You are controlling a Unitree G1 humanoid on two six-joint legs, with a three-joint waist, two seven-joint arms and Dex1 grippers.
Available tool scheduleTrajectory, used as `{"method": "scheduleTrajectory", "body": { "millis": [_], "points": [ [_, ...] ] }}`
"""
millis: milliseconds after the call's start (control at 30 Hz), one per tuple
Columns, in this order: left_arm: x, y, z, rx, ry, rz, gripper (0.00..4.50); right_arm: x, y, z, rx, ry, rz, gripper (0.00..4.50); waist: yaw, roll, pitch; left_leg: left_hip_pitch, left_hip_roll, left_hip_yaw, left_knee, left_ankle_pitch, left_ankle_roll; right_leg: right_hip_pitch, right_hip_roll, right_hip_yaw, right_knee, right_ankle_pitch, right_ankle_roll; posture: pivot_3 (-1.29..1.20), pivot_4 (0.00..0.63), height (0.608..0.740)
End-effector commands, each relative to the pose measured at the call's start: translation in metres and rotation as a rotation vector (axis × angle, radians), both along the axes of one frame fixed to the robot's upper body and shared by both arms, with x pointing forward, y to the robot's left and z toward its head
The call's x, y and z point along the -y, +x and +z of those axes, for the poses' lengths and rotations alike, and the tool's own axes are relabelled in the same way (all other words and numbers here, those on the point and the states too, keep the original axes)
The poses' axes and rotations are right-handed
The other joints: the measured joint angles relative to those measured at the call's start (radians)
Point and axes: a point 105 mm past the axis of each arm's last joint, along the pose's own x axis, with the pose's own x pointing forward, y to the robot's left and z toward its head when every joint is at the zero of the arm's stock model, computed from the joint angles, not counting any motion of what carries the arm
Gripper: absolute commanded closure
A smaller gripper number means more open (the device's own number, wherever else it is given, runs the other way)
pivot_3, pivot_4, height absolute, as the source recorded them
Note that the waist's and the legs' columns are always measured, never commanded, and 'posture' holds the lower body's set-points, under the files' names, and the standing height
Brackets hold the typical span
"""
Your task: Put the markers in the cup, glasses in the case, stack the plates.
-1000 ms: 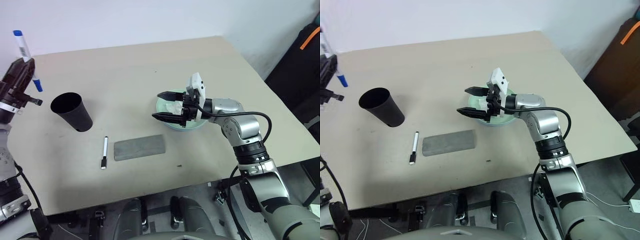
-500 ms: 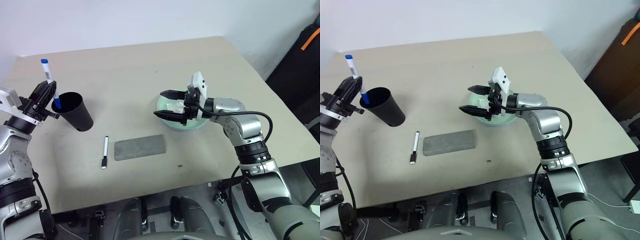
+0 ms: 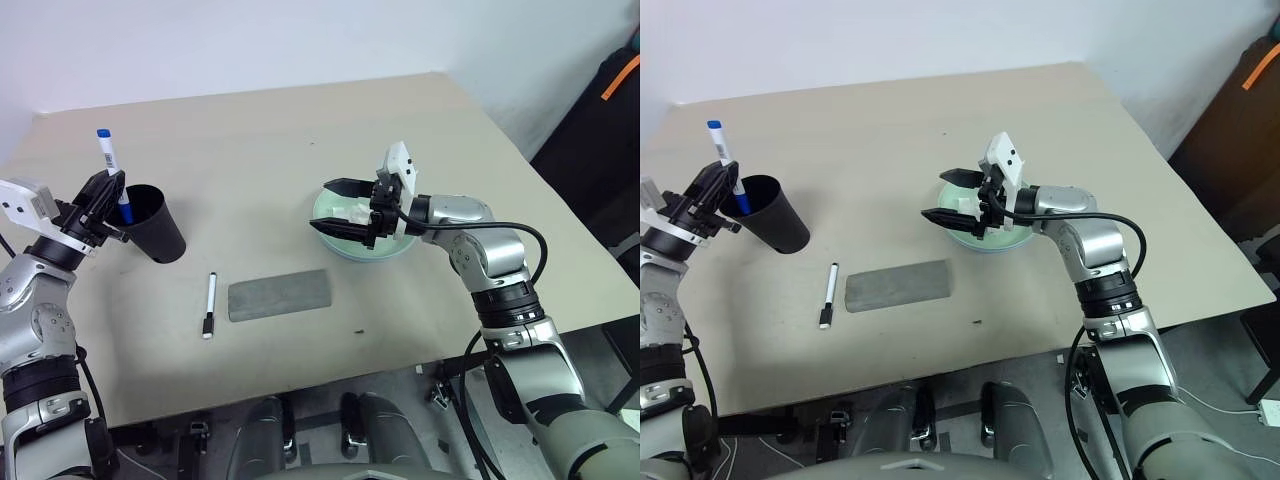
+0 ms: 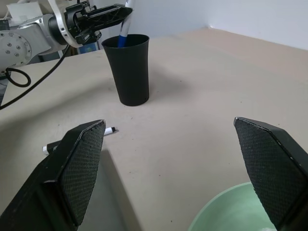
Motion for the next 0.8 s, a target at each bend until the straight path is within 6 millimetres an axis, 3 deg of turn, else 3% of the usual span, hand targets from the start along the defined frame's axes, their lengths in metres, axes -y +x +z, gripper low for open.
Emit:
{"method": "scheduleTrajectory", "body": {
  "millis": [33, 300, 500, 633, 800],
  "points": [
    [0.0, -0.001, 0.011, 0.029, 0.025, -0.003, 2.92, 0.002, -0.001, 0.016, 0.061, 0.023, -0.002, 0.0, 0.0, 0.0, 0.0, 0.0, 0.0, 0.0, 0.0, 0.0, 0.0, 0.0, 0.0, 0.0, 0.0, 0.0, 0.0, 0.0, 0.15, 0.74],
    [-0.001, -0.003, 0.011, 0.028, 0.021, 0.008, 0.07, 0.001, -0.001, 0.014, 0.066, 0.017, -0.003, 0.0, 0.0, 0.0, 0.0, 0.0, 0.0, 0.0, 0.0, 0.0, 0.0, 0.0, 0.0, 0.0, 0.0, 0.0, 0.0, 0.0, 0.15, 0.74],
    [0.009, -0.012, 0.029, 0.017, 0.094, -0.035, 0.03, 0.003, 0.001, 0.017, 0.062, 0.026, -0.003, 0.0, -0.002, 0.0, 0.0, 0.0, 0.0, 0.0, 0.0, 0.0, 0.0, 0.0, 0.0, 0.0, 0.0, 0.0, 0.0, 0.0, 0.15, 0.74],
    [0.016, -0.019, 0.053, 0.009, 0.113, -0.025, 0.03, 0.005, 0.005, 0.017, 0.048, 0.03, -0.006, 0.0, -0.001, 0.0, 0.0, 0.0, 0.0, 0.0, 0.0, 0.0, 0.0, 0.0, 0.0, 0.0, 0.0, 0.0, 0.0, 0.0, 0.15, 0.74],
    [0.023, -0.03, 0.052, -0.115, 0.241, 0.058, 0.03, 0.007, 0.009, 0.021, 0.051, 0.042, 0.007, 0.0, -0.003, 0.0, 0.0, 0.0, 0.0, 0.0, 0.0, 0.0, 0.0, 0.0, 0.0, 0.001, 0.0, 0.0, 0.0, 0.0, 0.15, 0.74]
  ]
}}
